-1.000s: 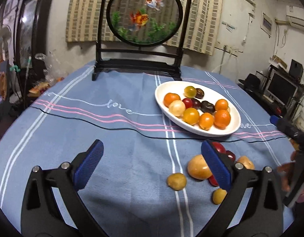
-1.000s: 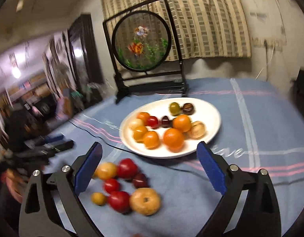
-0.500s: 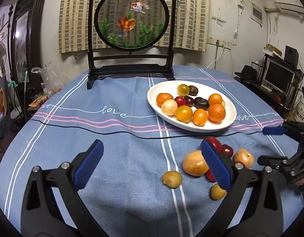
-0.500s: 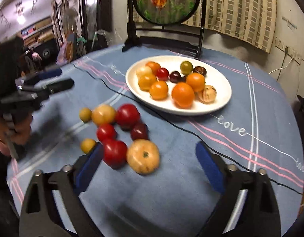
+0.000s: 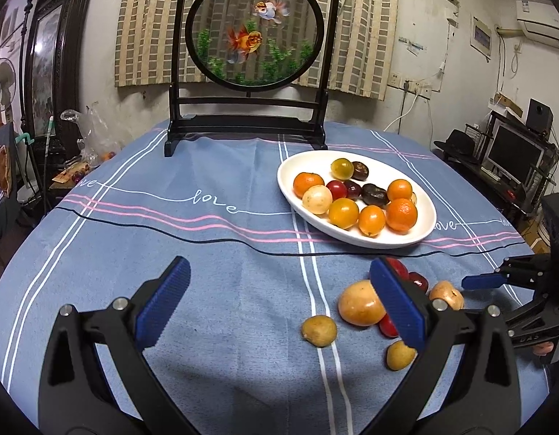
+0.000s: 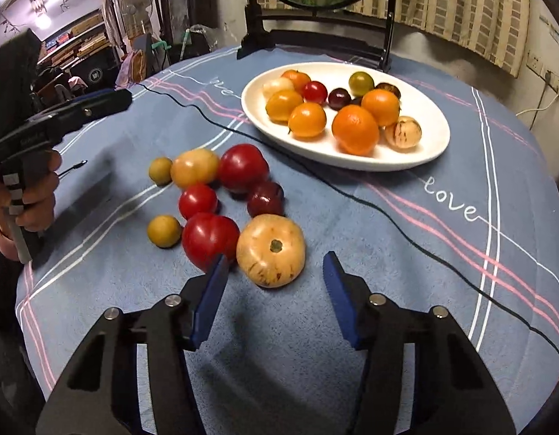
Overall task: Organize fruits
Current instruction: 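Move both open tools back toward the fruit pile, then grasp the small yellow potato with the left tool while the right tool grasps the pale melon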
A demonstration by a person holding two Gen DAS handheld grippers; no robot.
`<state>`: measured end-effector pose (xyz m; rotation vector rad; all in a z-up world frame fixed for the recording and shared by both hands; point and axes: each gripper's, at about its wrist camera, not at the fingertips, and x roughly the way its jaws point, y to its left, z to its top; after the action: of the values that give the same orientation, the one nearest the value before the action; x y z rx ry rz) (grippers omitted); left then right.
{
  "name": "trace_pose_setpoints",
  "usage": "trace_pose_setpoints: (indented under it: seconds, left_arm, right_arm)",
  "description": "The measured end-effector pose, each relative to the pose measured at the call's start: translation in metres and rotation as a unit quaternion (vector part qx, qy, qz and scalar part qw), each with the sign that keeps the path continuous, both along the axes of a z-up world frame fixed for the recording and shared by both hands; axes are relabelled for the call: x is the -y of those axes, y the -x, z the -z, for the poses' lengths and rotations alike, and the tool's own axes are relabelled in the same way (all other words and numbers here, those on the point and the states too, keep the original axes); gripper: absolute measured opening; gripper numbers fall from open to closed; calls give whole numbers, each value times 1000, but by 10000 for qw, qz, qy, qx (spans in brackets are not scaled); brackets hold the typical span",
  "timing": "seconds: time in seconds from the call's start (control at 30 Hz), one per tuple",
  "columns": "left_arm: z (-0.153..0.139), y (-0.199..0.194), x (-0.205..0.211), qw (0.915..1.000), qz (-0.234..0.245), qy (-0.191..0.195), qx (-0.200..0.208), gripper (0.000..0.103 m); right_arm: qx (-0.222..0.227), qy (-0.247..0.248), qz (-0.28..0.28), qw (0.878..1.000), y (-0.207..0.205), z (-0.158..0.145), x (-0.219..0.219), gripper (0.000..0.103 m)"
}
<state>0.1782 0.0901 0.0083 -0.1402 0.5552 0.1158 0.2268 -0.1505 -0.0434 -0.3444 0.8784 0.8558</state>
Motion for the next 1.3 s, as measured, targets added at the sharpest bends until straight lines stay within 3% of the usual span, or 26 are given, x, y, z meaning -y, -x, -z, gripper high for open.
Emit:
trace_pose_setpoints:
  seconds: [0.57, 0.7, 0.77, 0.83, 1.07, 1.2, 1.3]
  left_arm:
    - [1, 3, 11, 9995, 177, -270, 16, 101]
    - [6, -2, 10, 9989, 239, -318, -233, 101]
    - [11, -6, 13, 9966, 539, -422, -468, 99]
    - [18, -9, 20, 9929, 744, -658, -654, 84]
    - [40, -13, 38, 9795, 1247, -1102, -1132, 65]
    - [48, -19, 38, 9767, 1359, -1024, -1311, 42]
    - [52, -22, 36, 9761, 1400, -910, -1390, 37]
  right_arm:
    - [-81, -242, 38, 9997, -13, 14, -12, 46]
    - [-97, -332, 67, 9994, -12, 11, -10, 45]
    - [-192, -476, 192, 9985, -16, 9, -5, 45]
    - [-252, -527, 342, 9977, -18, 9, -1, 45]
    - [-337, -444, 527, 9971, -22, 13, 1, 45]
    - [-325, -459, 542, 9969, -22, 12, 3, 45]
    - [-330, -499, 554, 9967, -23, 10, 4, 45]
